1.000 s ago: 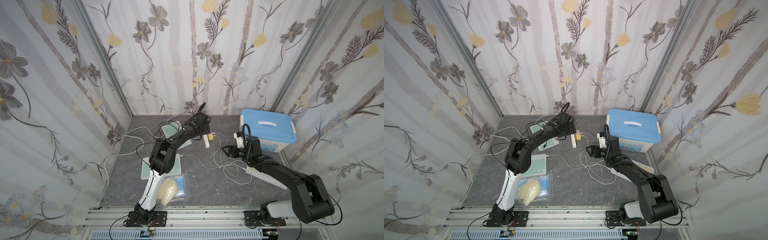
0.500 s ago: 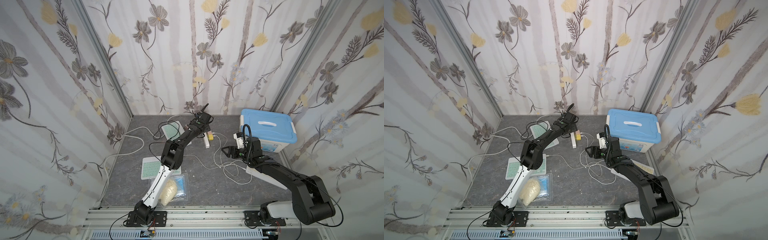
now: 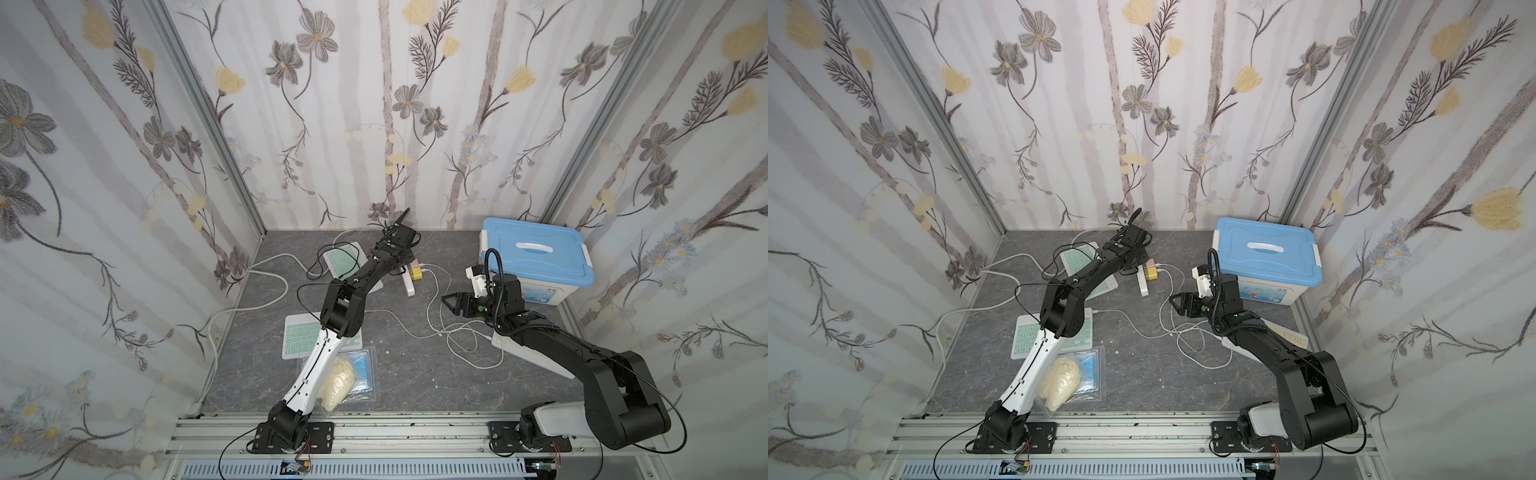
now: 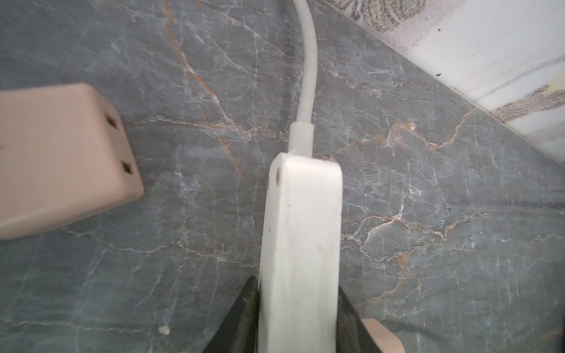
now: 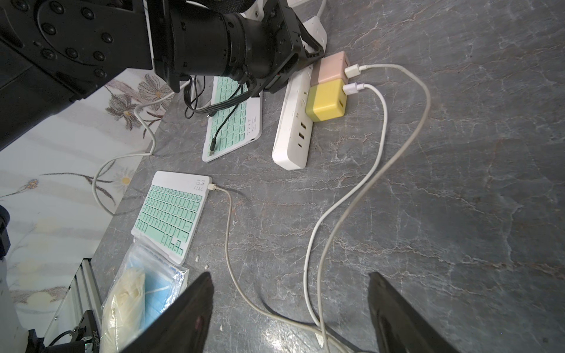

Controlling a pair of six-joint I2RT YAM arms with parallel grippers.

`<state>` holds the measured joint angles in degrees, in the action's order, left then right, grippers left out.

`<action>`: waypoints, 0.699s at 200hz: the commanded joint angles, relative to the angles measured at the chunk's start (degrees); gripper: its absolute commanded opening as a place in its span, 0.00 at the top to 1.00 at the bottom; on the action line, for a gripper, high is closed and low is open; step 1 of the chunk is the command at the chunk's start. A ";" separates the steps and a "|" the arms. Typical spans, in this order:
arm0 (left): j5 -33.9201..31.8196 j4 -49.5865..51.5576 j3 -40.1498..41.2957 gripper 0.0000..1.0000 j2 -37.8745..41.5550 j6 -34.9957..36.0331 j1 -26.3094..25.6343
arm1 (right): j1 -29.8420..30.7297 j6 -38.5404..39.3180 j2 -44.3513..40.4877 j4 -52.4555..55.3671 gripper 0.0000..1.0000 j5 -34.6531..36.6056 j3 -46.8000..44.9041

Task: Unplug the wireless keyboard
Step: Pick up the socket from the center of the board.

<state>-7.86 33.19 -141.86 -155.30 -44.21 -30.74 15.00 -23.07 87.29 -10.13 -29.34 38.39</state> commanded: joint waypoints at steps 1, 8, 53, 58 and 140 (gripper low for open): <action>0.27 1.27 0.12 0.71 0.88 -1.96 0.02 | 0.61 -0.61 0.12 -0.96 0.21 -1.48 0.52; 0.22 1.26 0.56 0.73 1.49 -1.98 -0.06 | 0.89 -0.90 0.24 -1.02 0.21 -1.68 0.68; 0.15 0.20 4.69 0.84 7.71 -4.34 -1.22 | 3.56 -3.44 1.08 -2.28 0.20 -1.28 3.17; 0.13 0.48 4.87 0.84 8.42 -4.55 -1.50 | 4.03 -3.68 1.44 -2.03 0.20 -0.59 3.43; 4.66 -3.12 14.65 0.91 20.23 -6.16 -3.78 | 4.31 -12.08 18.40 -14.24 0.14 -5.81 11.56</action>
<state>-5.10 34.09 -129.08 -138.21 -49.15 -34.15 19.40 -32.14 102.80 -16.78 -31.44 47.53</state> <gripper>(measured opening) 0.289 0.854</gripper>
